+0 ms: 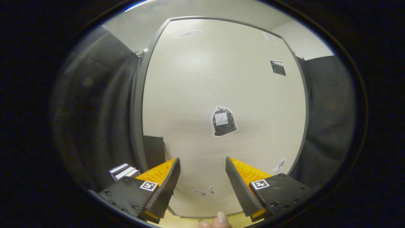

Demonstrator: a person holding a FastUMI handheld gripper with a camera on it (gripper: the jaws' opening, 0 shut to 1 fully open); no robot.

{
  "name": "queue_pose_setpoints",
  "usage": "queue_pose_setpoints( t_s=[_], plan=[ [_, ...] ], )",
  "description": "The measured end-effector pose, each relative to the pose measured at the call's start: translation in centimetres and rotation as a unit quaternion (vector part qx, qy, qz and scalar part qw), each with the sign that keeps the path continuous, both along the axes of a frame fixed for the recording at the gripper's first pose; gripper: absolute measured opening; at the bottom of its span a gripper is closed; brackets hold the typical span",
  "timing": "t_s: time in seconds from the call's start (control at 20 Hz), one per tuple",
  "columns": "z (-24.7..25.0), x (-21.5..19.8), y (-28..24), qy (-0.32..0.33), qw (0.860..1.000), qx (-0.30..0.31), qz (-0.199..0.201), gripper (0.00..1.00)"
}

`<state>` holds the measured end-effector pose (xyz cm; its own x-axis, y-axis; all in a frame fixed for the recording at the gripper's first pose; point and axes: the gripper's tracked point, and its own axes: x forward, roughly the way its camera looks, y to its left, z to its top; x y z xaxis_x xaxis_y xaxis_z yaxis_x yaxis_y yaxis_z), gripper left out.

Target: Open the shoe cabinet door, grab the shoes and put them into the shoe cabinet, then close the shoe cabinet door.

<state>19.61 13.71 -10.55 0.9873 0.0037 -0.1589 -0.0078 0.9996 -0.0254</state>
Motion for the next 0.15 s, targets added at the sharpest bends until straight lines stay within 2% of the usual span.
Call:
queue_pose_setpoints(
  t_s=[0.15],
  plan=[
    [-0.09, 0.07, 0.02, 0.000, 1.000, 0.004, 0.000, 0.92]
  ],
)
